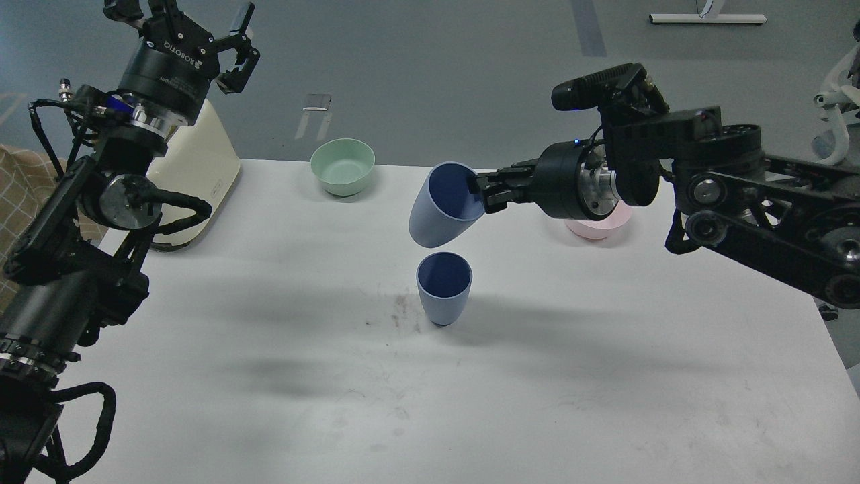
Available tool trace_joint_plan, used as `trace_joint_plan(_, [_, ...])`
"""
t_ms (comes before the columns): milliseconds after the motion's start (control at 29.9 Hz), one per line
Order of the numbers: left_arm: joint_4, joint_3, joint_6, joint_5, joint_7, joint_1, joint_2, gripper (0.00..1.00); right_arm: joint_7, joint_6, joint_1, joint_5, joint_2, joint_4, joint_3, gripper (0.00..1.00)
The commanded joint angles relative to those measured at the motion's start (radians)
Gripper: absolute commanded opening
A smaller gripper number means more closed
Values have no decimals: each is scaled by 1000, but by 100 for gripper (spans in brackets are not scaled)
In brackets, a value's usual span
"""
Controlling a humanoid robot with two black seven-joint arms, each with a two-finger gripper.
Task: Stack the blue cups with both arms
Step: 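Lower the held cup into the center blue cup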
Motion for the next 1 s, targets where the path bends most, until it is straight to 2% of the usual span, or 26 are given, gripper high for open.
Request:
trace_joint_plan(0, [0, -5, -1, 0, 0, 1, 3, 98, 0, 0, -1, -2, 2, -4, 0, 0])
trace_joint_plan(234, [0, -5, 0, 0, -1, -1, 1, 98, -2, 0, -24, -2, 2, 0, -8, 0])
trace_joint_plan(402, [0, -5, 0, 0, 0, -1, 1, 98, -22, 0, -55, -2, 2, 8, -8, 0])
trace_joint_plan(971, [0, -6, -1, -2, -1, -1, -5, 98, -23, 0, -83, 0, -1, 16, -10, 0])
